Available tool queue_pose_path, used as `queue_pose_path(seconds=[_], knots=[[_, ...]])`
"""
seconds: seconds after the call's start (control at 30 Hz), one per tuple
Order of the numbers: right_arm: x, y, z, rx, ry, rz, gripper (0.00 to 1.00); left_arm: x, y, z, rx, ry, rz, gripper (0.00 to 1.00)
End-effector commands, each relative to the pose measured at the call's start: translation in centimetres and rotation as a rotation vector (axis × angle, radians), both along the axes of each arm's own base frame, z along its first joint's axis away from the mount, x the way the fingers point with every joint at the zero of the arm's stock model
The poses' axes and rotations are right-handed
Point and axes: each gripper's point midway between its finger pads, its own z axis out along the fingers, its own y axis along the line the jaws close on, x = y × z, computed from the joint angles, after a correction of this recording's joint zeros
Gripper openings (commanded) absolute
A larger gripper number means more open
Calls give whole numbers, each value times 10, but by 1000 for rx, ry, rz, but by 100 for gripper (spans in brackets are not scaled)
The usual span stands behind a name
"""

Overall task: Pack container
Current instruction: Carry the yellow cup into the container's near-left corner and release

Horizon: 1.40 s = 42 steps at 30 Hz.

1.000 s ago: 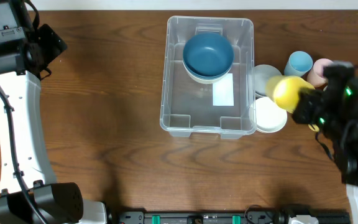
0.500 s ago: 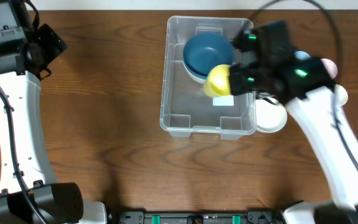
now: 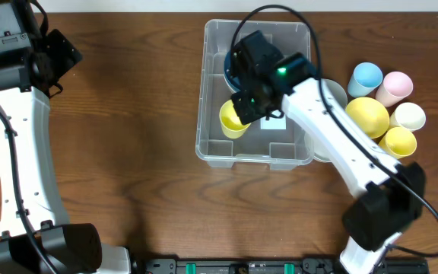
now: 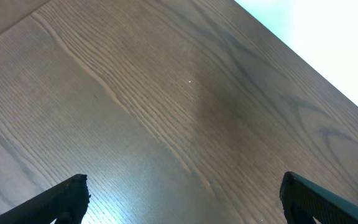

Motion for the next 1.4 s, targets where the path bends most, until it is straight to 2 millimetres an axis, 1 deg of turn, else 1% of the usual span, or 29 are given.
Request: queue_pose_path(seconds=[0.0, 0.17, 0.37, 0.57, 0.6, 0.63, 0.67, 0.73, 0.77, 1.03, 1.13, 1.23, 1.37], knots=[[2, 12, -11, -16, 7, 33, 1, -2, 3, 4, 18, -1, 0, 98], [-4, 25, -35, -43, 47, 65, 1, -2, 3, 4, 18, 0, 0, 98], [-12, 40, -55, -67, 77, 107, 1, -2, 3, 4, 18, 0, 0, 98], [-22, 48, -65, -86, 102, 136, 1, -2, 3, 4, 18, 0, 0, 98], [-23, 48, -65, -87, 103, 138, 1, -2, 3, 4, 18, 0, 0, 98], [-24, 49, -65, -88, 104, 140, 6, -2, 3, 4, 18, 0, 0, 98], [-25, 49, -65, -89, 104, 142, 11, -2, 3, 4, 18, 0, 0, 98], [-25, 49, -65, -89, 105, 142, 27, -2, 3, 4, 18, 0, 0, 98], [-25, 49, -65, -90, 106, 142, 31, -2, 3, 4, 18, 0, 0, 98], [-25, 49, -65, -91, 106, 142, 35, -2, 3, 4, 18, 0, 0, 98], [-23, 47, -61, -83, 96, 135, 36, -2, 3, 4, 18, -1, 0, 98], [-18, 43, -50, -68, 76, 121, 36, -2, 3, 4, 18, 0, 0, 98], [-13, 34, -20, -32, 26, 96, 37, -2, 3, 4, 18, 0, 0, 98]])
